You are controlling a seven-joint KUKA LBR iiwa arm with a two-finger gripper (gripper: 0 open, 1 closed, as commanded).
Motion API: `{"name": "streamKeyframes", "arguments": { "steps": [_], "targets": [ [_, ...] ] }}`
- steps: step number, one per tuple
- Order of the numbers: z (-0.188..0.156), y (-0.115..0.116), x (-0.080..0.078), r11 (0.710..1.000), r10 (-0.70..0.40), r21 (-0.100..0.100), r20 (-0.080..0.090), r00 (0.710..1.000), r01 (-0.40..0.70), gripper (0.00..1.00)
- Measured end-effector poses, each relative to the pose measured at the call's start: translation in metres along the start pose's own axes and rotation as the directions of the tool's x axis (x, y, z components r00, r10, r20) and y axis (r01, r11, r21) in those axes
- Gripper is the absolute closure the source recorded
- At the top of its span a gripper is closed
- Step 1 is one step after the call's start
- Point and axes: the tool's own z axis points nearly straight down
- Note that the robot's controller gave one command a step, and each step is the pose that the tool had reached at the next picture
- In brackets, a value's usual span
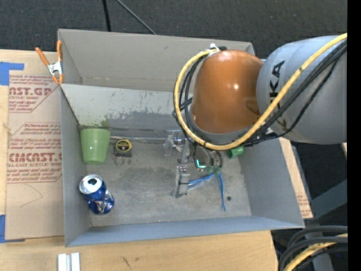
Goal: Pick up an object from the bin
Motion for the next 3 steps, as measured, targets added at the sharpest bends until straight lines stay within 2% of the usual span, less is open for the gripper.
{"name": "streamKeyframes", "arguments": {
  "steps": [1,2,3],
  "targets": [
    [-0.039,-0.047,-0.012,0.940,-0.340,0.004,0.011,0.940,0.340,0.00],
    [0.092,-0.046,-0.019,0.930,-0.367,-0.001,0.001,0.930,0.367,0.00],
    [0.123,0.065,-0.039,0.915,-0.404,-0.002,0.009,0.915,0.404,0.00]
  ]
}}
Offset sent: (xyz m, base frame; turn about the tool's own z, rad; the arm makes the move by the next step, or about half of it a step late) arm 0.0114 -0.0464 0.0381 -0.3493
